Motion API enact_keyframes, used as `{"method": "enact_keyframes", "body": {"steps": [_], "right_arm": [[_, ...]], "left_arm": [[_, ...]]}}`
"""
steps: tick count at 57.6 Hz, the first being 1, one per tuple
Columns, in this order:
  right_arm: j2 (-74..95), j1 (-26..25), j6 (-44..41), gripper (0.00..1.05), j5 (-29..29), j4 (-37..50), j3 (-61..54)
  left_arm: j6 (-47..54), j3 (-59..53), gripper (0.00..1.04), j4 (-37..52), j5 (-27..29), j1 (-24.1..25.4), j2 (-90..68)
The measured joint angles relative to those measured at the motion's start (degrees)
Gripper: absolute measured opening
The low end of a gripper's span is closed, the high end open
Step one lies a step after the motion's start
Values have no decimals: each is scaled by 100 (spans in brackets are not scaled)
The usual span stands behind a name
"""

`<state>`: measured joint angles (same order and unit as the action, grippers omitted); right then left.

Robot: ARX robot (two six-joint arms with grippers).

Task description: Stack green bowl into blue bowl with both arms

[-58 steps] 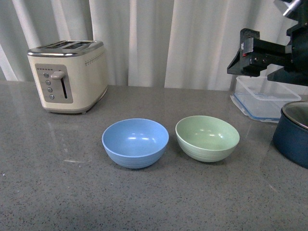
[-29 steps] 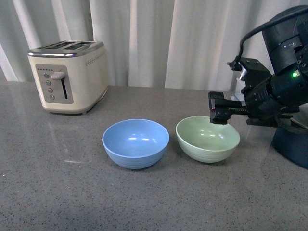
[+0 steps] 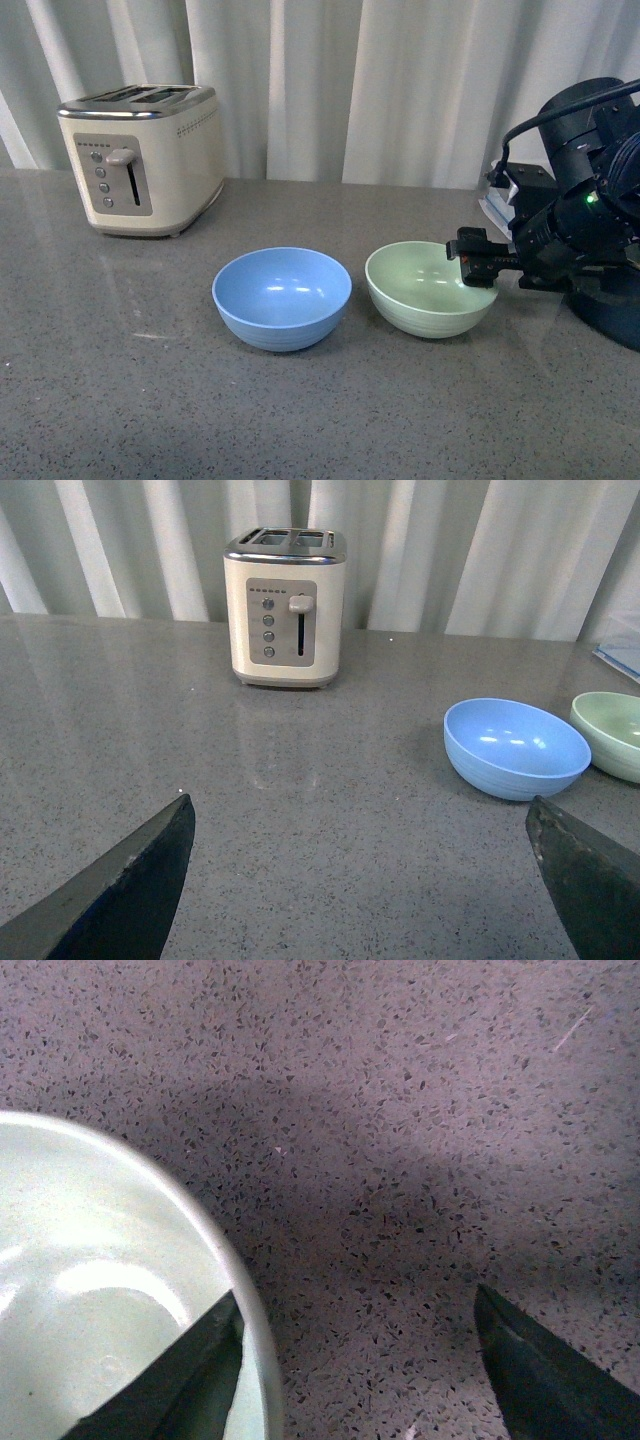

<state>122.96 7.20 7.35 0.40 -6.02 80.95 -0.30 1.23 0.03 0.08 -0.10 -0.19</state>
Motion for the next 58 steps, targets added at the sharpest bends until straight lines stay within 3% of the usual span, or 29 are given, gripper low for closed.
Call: {"method": "enact_keyframes", "body": {"steps": [10,17,24,43,50,58], "right_arm": [[61,-2,2,38,-33,7,2],[61,-7,22,13,-81,52,2],[-96,4,42,1,-39,186,4],[-1040,160,-76,1,37,573,-560],[-1515,398,-79,1,232,721,-654],[-1746,1049,-94,1,374,977,-732]], "left_arm": [[0,0,98,0,0,0,0],[0,0,98,0,0,-2,0],[0,0,98,0,0,0,0],[0,0,98,0,-2,0,0],[0,0,98,0,0,0,0],[0,0,98,0,-2,0,0]]}}
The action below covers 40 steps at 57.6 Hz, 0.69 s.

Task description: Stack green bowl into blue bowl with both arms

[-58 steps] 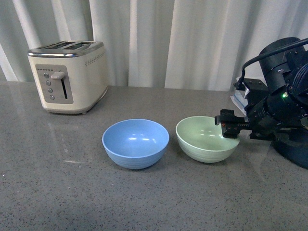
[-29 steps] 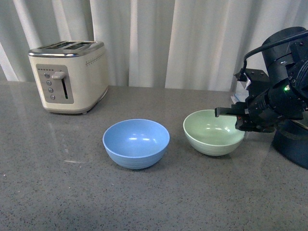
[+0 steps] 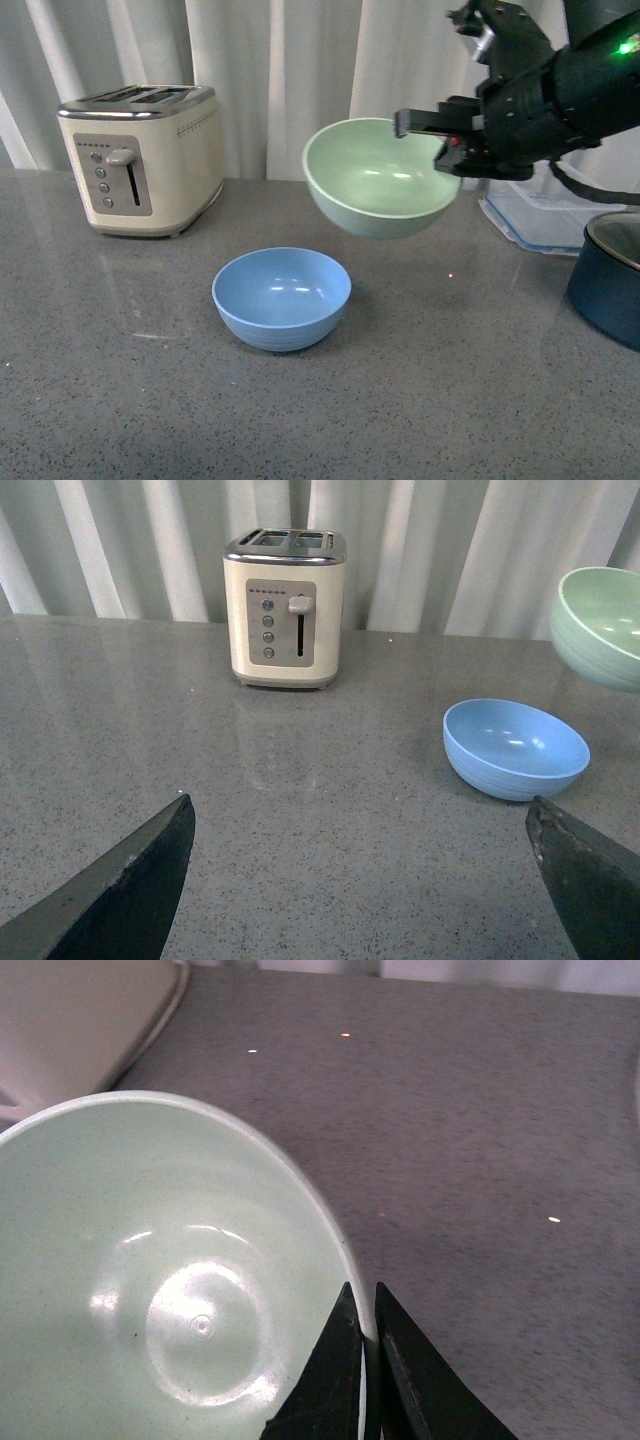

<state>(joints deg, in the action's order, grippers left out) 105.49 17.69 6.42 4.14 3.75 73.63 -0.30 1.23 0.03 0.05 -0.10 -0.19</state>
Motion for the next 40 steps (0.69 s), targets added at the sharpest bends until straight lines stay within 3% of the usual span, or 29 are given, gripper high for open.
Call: {"method": "enact_keyframes", "body": {"steps": [13,36,40], "right_arm": [[424,568,-39,1,-59,35,129],[1384,636,-17,1,-267,-142,715],[1410,636,7,10,-243,-149,732]], "left_arm": [[0,0,98,0,0,0,0],[0,0,98,0,2,0,0],[0,0,98,0,0,0,0]]}}
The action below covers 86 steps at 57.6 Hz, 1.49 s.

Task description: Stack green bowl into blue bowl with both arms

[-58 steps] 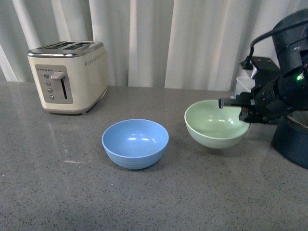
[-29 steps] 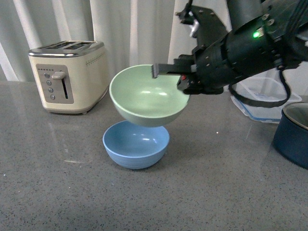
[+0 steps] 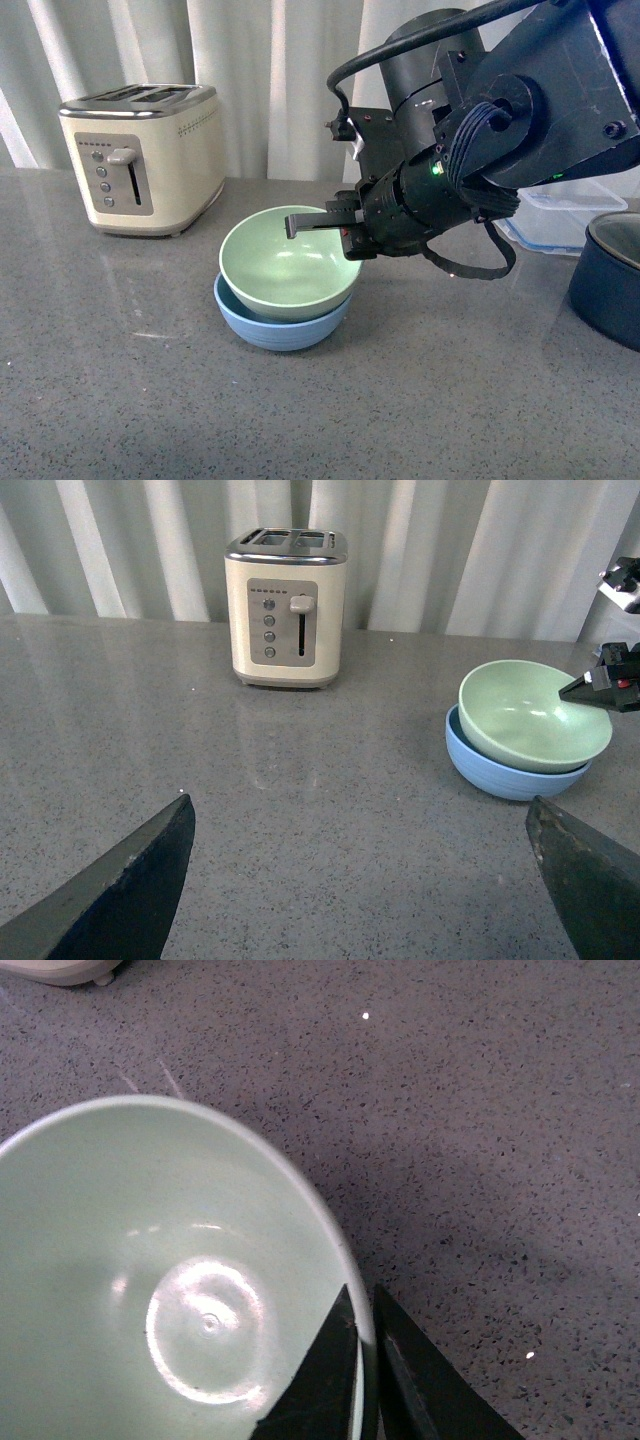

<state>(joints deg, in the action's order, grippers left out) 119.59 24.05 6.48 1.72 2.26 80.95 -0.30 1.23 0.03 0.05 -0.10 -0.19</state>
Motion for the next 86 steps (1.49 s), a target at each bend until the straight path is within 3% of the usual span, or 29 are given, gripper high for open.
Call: {"method": "enact_keyframes", "body": {"steps": [18,23,26,30,34,37,60,86], "right_arm": [[-527,-90,262,58,306,457,-328],[-1029,-249,424,70,446,1244,-841],[-1486,-437,446,79,505,2162,-1375],[-2081,-660,481,88,219,3235,-2015],[-2551,-791,61,77,-1082,3884,-2533],[-2833,-896,-214,68,-1550,4148,-2979],[-4398,-1526,-627,0,-1045,4962,-5735],[-6153,-2100,-634,1,-402,4669,-7259]], "left_arm": [[0,0,98,0,0,0,0],[0,0,98,0,0,0,0],[0,0,98,0,2,0,0],[0,0,98,0,9,0,0],[0,0,98,0,7,0,0],[0,0,98,0,-4,-2,0],[0,0,98,0,-2,0,0],[0,0,98,0,-2,0,0]]}}
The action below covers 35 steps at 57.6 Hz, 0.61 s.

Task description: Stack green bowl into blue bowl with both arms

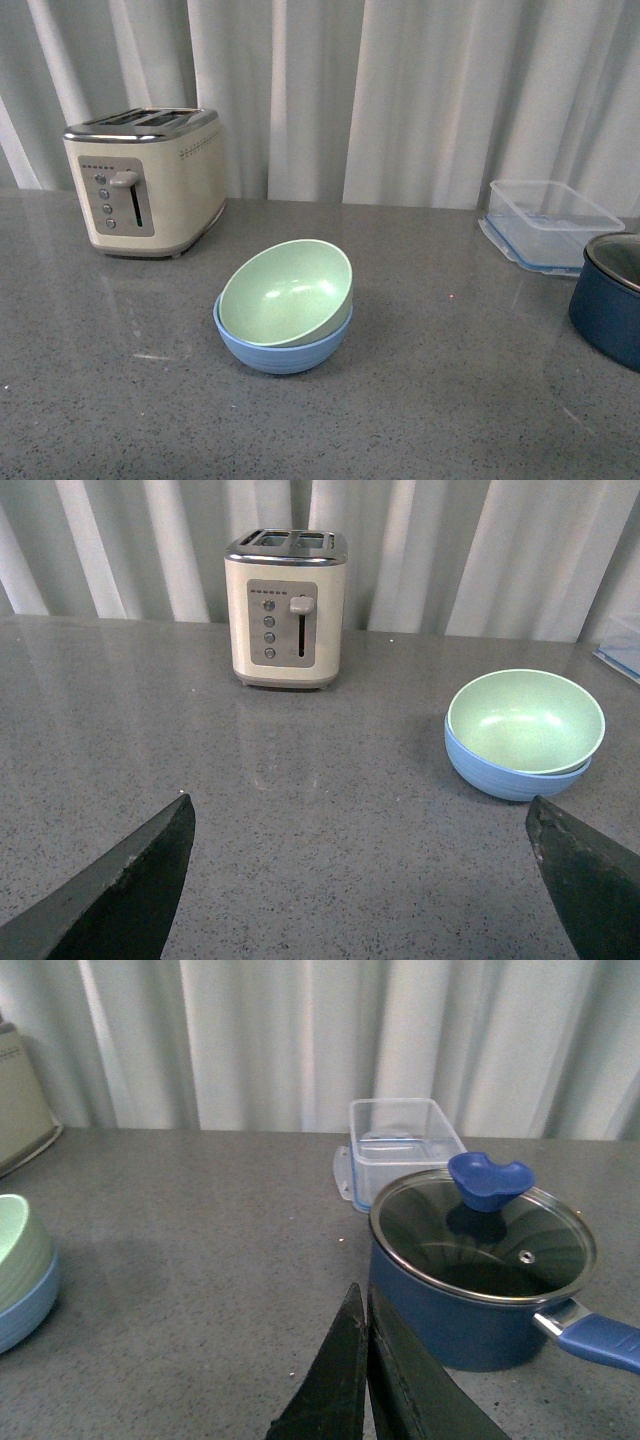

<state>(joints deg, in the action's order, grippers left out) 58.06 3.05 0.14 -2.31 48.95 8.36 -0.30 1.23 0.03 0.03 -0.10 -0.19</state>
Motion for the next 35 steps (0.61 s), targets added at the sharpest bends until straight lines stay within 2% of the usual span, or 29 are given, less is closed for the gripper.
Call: {"method": "enact_keyframes", "body": {"steps": [6,13,20,35], "right_arm": [[-422,-256,0,1,195,-225,-199],[-841,-291,0,1,201,-483,-363],[-988,-291,0,1,203,-319,-643],[-2192,-291,0,1,219,-1373,-789]], "left_arm": [[0,0,98,0,2,0,0],[0,0,98,0,-2,0,0],[0,0,98,0,0,-2,0],[0,0,98,0,0,0,0]]}}
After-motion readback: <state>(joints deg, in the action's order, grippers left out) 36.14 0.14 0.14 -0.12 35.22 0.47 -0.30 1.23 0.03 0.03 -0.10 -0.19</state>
